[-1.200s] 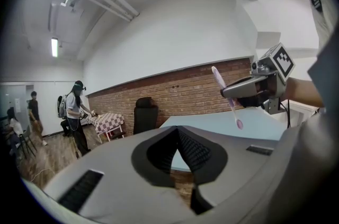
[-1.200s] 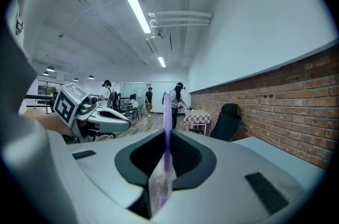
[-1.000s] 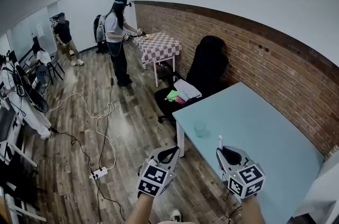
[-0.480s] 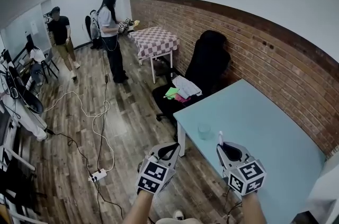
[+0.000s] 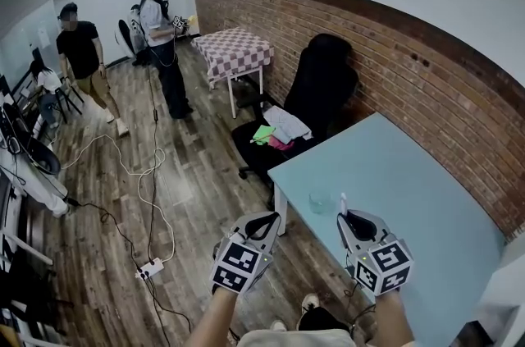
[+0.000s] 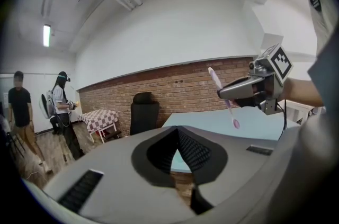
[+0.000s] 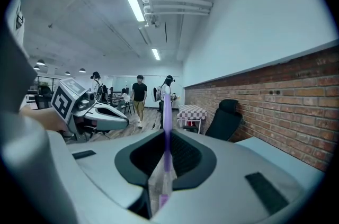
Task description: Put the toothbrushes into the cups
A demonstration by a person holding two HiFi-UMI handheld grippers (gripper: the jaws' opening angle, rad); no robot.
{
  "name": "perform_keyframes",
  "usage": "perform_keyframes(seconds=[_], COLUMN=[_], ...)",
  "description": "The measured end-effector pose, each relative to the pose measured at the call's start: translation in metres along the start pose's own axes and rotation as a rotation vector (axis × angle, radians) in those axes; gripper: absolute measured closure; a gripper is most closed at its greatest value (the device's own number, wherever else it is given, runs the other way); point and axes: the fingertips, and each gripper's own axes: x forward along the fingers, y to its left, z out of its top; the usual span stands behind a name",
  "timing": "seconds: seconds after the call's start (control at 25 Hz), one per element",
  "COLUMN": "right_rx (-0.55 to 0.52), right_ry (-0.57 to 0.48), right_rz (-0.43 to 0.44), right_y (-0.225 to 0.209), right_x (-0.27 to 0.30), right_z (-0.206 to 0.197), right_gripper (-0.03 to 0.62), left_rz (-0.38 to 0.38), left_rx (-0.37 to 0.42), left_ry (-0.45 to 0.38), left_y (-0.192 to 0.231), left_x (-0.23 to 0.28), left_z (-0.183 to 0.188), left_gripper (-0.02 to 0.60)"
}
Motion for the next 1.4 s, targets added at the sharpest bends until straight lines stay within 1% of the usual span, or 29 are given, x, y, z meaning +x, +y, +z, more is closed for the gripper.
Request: perform_keyframes(seconds=[0.2,0.36,0.64,1.08,1.4], right_rx=[-0.017,0.001,0.02,0.038,0.061], right_ry=[0.016,0.024,0.076,0.125,0.172], right_rz=[0.002,0.018,0.043,0.11,0.149], right_y=[-0.016,-0.032,-0.067,-0.088,-0.104], right_x=[0.025,0.051,0.109,0.179,0.211], right_z=[-0.003,-0.007,-0.021,-0.045,-0.073], right_gripper=[0.549,0.549,0.549,0.549,0.549], left_rz=[-0.001,0.012,0.028,0.03,0.038], left_rx=[-0.016,-0.023,-0.051,-0.098,-0.143], left_ry=[0.022,0.031,0.062,0.11,0.15], left_y=[0.014,0.03,0.066,0.098,0.112], left_x=[0.02,0.039,0.082,0.129,0.158], left_z=[-0.009,-0.01,-0.014,-0.036,-0.054], left_gripper=[0.58,0.58,0.58,0.58,0.58])
